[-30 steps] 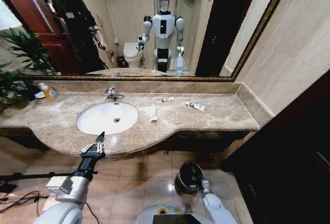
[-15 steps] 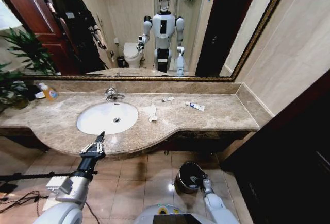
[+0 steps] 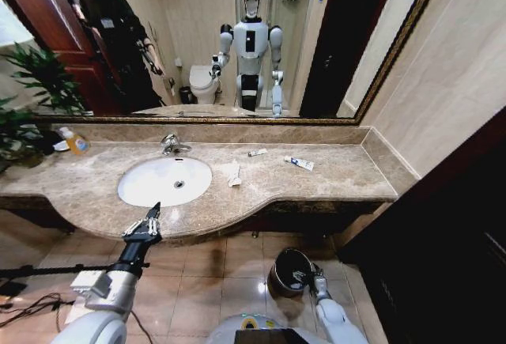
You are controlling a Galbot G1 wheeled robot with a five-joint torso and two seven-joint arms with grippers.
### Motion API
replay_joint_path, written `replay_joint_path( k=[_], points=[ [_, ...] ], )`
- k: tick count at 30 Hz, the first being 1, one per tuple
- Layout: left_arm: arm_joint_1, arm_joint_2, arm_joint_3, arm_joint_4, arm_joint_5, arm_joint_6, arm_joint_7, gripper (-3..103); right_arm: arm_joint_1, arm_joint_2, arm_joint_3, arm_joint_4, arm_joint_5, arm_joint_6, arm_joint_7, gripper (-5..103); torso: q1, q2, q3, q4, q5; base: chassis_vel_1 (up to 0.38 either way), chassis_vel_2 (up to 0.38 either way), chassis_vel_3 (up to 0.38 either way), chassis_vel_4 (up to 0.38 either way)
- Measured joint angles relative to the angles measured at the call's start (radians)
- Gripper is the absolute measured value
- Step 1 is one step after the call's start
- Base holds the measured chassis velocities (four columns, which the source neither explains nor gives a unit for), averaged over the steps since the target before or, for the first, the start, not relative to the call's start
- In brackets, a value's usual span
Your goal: Pick up the trash from the sink and place it in the trash bin.
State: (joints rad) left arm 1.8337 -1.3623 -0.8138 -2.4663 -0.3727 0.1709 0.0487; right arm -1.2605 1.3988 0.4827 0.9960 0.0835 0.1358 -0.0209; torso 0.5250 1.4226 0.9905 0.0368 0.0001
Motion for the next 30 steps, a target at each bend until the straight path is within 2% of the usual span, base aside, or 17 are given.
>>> replay_joint_path(
  k=[7, 13, 21, 27, 30],
  points=[
    [0.0, 0.0, 0.0, 0.0, 0.0, 0.0, 0.0, 0, -0.094, -0.029, 0.012, 0.178, 0.025, -0.01, 0.008, 100, 0.0, 0.0, 0.0, 0.0, 0.0, 0.0, 0.0, 0.0, 0.0],
    [0.0, 0.0, 0.0, 0.0, 0.0, 0.0, 0.0, 0, -0.187, -0.07, 0.026, 0.381, 0.106, -0.029, 0.036, 100, 0.0, 0.0, 0.0, 0.0, -0.0001, 0.0, 0.0, 0.0, 0.0],
    [0.0, 0.0, 0.0, 0.0, 0.0, 0.0, 0.0, 0, -0.362, -0.114, 0.07, 0.737, 0.183, -0.051, 0.081, 100, 0.0, 0.0, 0.0, 0.0001, 0.0, 0.0, 0.0, 0.0, 0.0],
    [0.0, 0.0, 0.0, 0.0, 0.0, 0.0, 0.0, 0, -0.458, -0.117, 0.081, 0.932, 0.197, -0.064, 0.083, 100, 0.0, 0.0, 0.0, -0.0001, -0.0001, 0.0, 0.0, 0.0, 0.0],
    [0.0, 0.0, 0.0, 0.0, 0.0, 0.0, 0.0, 0, -0.479, -0.108, 0.068, 1.044, 0.194, -0.103, 0.083, 100, 0.0, 0.0, 0.0, -0.0001, -0.0002, 0.0, 0.0, 0.0, 0.0]
  ],
)
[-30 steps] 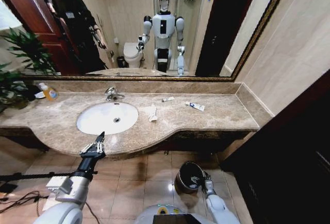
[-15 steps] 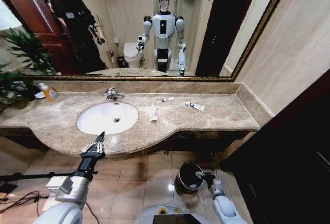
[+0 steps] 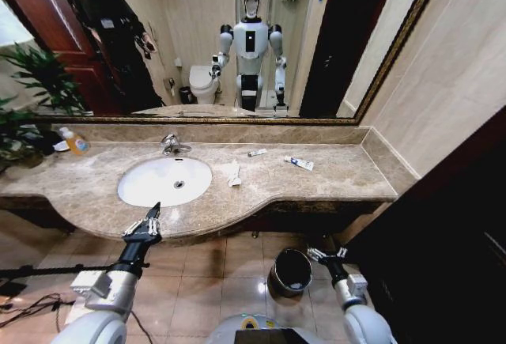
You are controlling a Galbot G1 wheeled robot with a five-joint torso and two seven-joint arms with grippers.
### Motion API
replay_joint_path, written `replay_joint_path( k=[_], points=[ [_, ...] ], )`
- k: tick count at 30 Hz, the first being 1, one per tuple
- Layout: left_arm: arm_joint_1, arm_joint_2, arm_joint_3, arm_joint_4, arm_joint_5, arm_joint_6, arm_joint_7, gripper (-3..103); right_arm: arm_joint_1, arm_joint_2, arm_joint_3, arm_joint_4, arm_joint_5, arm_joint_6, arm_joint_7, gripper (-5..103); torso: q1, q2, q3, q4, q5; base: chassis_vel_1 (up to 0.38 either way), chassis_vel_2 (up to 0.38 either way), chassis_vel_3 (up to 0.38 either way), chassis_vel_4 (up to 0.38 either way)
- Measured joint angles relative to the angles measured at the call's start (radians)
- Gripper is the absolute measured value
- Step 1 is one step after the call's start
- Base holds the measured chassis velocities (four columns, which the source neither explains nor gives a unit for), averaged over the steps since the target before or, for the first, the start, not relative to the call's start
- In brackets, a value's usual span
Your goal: Pick up the trash from the sink and place it in the trash bin.
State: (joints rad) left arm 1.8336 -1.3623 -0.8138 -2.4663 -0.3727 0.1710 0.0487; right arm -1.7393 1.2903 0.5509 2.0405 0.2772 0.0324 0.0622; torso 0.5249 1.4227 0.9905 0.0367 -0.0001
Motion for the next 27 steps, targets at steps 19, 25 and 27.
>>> replay_joint_path(
  k=[19, 25, 27],
  points=[
    [0.0, 0.0, 0.0, 0.0, 0.0, 0.0, 0.0, 0, 0.32, -0.015, -0.246, 0.038, -0.036, -0.224, -0.02, 100, 0.0, 0.0, 0.0, 0.0001, 0.0001, 0.0, 0.0, 0.0, 0.0],
    [0.0, 0.0, 0.0, 0.0, 0.0, 0.0, 0.0, 0, 0.497, -0.019, -0.332, -0.076, -0.001, -0.247, -0.019, 100, 0.0, 0.0, 0.0, 0.0001, 0.0, 0.0, 0.0, 0.0, 0.0],
    [0.0, 0.0, 0.0, 0.0, 0.0, 0.0, 0.0, 0, 0.597, -0.015, -0.377, -0.158, 0.012, -0.248, -0.017, 100, 0.0, 0.0, 0.0, 0.0001, 0.0001, 0.0, 0.0, 0.0, 0.0]
  ],
)
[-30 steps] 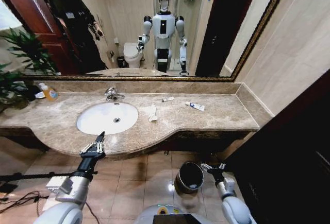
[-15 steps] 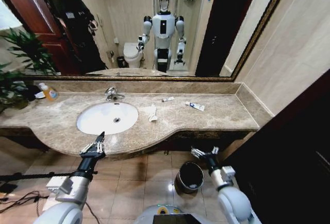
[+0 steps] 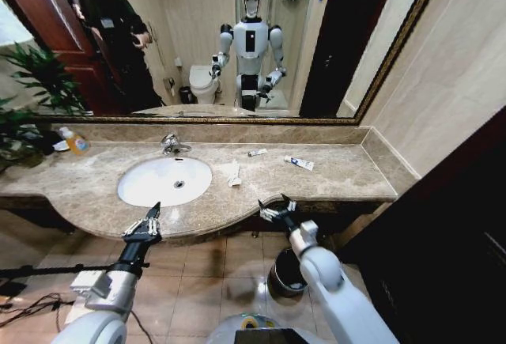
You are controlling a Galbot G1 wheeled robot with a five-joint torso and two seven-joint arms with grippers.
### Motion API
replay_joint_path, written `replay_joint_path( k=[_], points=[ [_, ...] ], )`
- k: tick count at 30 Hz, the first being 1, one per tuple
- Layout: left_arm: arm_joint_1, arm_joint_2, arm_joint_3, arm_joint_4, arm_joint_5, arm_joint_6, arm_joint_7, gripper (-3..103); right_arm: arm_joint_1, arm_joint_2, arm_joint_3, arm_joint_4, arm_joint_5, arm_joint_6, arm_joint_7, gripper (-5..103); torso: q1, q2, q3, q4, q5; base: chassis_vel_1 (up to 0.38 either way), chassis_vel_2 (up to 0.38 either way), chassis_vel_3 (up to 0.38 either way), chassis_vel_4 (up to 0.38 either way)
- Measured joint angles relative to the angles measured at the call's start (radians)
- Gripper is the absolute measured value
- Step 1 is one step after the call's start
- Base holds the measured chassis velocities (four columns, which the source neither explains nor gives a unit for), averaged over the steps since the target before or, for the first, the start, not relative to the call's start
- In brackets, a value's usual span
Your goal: Pick up the trash from the sink and place it in the trash bin.
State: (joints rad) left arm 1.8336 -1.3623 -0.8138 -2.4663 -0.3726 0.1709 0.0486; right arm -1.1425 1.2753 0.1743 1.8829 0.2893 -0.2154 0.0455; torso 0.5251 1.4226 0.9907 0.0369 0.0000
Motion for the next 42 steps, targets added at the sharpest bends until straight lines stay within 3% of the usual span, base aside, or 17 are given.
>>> replay_joint_path(
  k=[11, 21, 29, 33, 35, 37, 38, 42],
  points=[
    [0.0, 0.0, 0.0, 0.0, 0.0, 0.0, 0.0, 0, 0.255, 0.084, -0.138, -0.222, 0.047, -0.004, 0.005, 100, 0.0, 0.0, 0.0, -0.0001, -0.0003, 0.0, 0.0, 0.0, 0.0],
    [0.0, 0.0, 0.0, 0.0, 0.0, 0.0, 0.0, 0, 0.374, 0.165, -0.213, -0.345, 0.053, -0.023, 0.044, 100, 0.0, 0.0, 0.0, 0.0, -0.0005, 0.0, 0.0, 0.0, 0.0],
    [0.0, 0.0, 0.0, 0.0, 0.0, 0.0, 0.0, 0, 0.402, 0.183, -0.225, -0.397, 0.063, -0.046, 0.07, 101, 0.0, 0.0, 0.0, 0.0, -0.0001, 0.0, 0.0, 0.0, 0.0],
    [0.0, 0.0, 0.0, 0.0, 0.0, 0.0, 0.0, 0, 0.377, 0.177, -0.224, -0.396, 0.067, -0.047, 0.07, 82, 0.0, 0.0, 0.0, -0.0001, -0.0001, 0.0, 0.0, 0.0, 0.0],
    [0.0, 0.0, 0.0, 0.0, 0.0, 0.0, 0.0, 0, 0.372, 0.175, -0.224, -0.394, 0.067, -0.047, 0.069, 82, 0.0, 0.0, 0.0, -0.0001, 0.0, 0.0, 0.0, 0.0, 0.0],
    [0.0, 0.0, 0.0, 0.0, 0.0, 0.0, 0.0, 0, 0.362, 0.172, -0.224, -0.389, 0.067, -0.047, 0.068, 71, 0.0, 0.0, 0.0, -0.0001, 0.0, 0.0, 0.0, 0.0, 0.0],
    [0.0, 0.0, 0.0, 0.0, 0.0, 0.0, 0.0, 0, 0.362, 0.172, -0.224, -0.389, 0.067, -0.047, 0.068, 71, 0.0, 0.0, 0.0, -0.0001, 0.0, 0.0, 0.0, 0.0, 0.0],
    [0.0, 0.0, 0.0, 0.0, 0.0, 0.0, 0.0, 0, 0.359, 0.17, -0.224, -0.381, 0.067, -0.046, 0.064, 48, 0.0, 0.0, 0.0, -0.0001, 0.0, 0.0, 0.0, 0.0, 0.0]
  ],
)
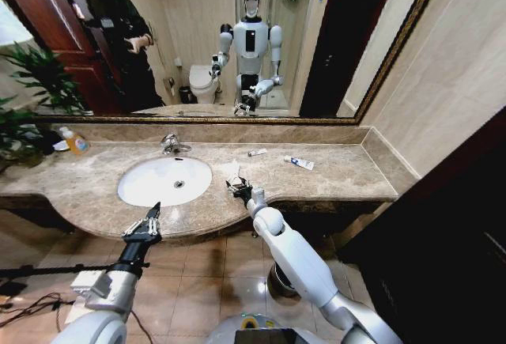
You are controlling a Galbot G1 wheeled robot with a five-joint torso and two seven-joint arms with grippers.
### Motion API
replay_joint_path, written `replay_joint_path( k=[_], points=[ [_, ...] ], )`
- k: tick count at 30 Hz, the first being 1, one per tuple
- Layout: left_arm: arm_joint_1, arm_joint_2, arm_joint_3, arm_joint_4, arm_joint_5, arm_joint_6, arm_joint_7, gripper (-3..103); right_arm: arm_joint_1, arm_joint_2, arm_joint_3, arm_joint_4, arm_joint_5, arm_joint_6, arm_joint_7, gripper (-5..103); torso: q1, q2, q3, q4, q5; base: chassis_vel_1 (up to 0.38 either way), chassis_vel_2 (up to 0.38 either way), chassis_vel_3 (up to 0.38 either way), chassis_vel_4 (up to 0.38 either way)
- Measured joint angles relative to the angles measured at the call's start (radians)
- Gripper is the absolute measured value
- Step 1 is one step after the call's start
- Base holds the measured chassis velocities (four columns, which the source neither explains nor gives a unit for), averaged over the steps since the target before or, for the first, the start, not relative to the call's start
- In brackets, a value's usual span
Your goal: Pick up the trash from the sink and place it in the trash bin.
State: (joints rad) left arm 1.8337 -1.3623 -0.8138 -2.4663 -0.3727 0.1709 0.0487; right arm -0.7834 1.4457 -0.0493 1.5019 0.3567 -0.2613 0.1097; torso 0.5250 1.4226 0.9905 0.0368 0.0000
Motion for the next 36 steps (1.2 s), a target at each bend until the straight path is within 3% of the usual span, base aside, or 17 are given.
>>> replay_joint_path(
  k=[2, 3, 5, 8, 15, 29, 36],
  points=[
    [0.0, 0.0, 0.0, 0.0, 0.0, 0.0, 0.0, 0, -0.001, 0.0, 0.0, 0.003, 0.0, 0.0, -0.001, 48, 0.0, 0.0, 0.0, 0.0, 0.0, 0.0, 0.0, 0.0, 0.0],
    [0.0, 0.0, 0.0, 0.0, 0.0, 0.0, 0.0, 0, -0.002, -0.001, 0.0, 0.005, 0.0, 0.001, -0.001, 38, 0.0, 0.0, 0.0, 0.0, 0.0, 0.0, 0.0, 0.0, 0.0],
    [0.0, 0.0, 0.0, 0.0, 0.0, 0.0, 0.0, 0, -0.004, -0.001, 0.0, 0.008, 0.0, 0.001, -0.001, 38, 0.0, 0.0, 0.0, 0.0, 0.0, 0.0, 0.0, 0.0, 0.0],
    [0.0, 0.0, 0.0, 0.0, 0.0, 0.0, 0.0, 0, -0.01, -0.002, 0.001, 0.013, -0.001, 0.003, -0.003, 22, 0.0, 0.0, 0.0, 0.0, 0.0, 0.0, 0.0, 0.0, 0.0],
    [0.0, 0.0, 0.0, 0.0, 0.0, 0.0, 0.0, 0, -0.022, -0.009, 0.0, 0.027, -0.002, 0.008, -0.01, 0, 0.0, 0.0, 0.0, 0.0, 0.0, 0.0, 0.0, 0.0, 0.0],
    [0.0, 0.0, 0.0, 0.0, 0.0, 0.0, 0.0, 0, -0.078, -0.058, 0.032, 0.123, 0.03, 0.011, -0.006, 0, 0.0, 0.0, 0.0, 0.0, 0.0001, 0.0, 0.0, 0.0, 0.0],
    [0.0, 0.0, 0.0, 0.0, 0.0, 0.0, 0.0, 0, -0.184, -0.155, 0.096, 0.274, 0.052, 0.012, -0.015, 0, 0.0, 0.0, 0.0, 0.0001, 0.0002, 0.0, 0.0, 0.0, 0.0]
  ],
)
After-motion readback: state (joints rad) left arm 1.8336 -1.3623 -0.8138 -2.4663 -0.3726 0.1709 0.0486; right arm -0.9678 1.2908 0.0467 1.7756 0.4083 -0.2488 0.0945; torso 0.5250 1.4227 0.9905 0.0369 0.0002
